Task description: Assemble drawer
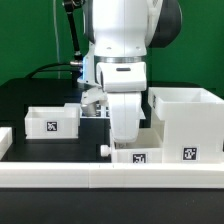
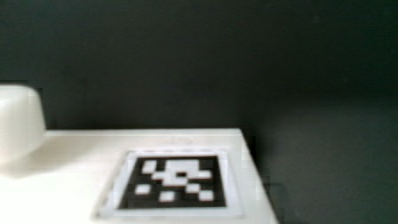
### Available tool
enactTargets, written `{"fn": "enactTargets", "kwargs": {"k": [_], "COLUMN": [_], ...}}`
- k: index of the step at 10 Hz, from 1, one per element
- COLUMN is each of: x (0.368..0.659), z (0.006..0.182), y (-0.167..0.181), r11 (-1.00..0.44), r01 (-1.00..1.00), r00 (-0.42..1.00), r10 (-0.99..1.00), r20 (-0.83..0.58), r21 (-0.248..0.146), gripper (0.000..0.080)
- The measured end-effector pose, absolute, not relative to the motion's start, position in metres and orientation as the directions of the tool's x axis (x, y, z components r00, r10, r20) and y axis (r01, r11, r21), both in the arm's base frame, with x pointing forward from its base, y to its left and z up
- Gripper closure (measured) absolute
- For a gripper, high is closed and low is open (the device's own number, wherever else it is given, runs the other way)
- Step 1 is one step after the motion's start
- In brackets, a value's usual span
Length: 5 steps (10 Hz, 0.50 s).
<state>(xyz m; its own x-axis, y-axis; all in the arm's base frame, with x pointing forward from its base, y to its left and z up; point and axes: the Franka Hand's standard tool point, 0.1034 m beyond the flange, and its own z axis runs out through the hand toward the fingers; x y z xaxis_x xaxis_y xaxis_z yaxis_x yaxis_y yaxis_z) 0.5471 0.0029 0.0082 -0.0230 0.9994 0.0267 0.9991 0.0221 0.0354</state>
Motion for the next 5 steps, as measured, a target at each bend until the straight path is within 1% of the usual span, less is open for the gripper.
{"fn": "enactTargets", "kwargs": {"k": [5], "x": [0.5471], "z": [0.008], "y": [0.001], "r11": [0.022], "r01": [0.999], "r00": [-0.022], "r10": [1.0], "r20": [0.021], "r21": [0.035], "gripper": [0.0757]}}
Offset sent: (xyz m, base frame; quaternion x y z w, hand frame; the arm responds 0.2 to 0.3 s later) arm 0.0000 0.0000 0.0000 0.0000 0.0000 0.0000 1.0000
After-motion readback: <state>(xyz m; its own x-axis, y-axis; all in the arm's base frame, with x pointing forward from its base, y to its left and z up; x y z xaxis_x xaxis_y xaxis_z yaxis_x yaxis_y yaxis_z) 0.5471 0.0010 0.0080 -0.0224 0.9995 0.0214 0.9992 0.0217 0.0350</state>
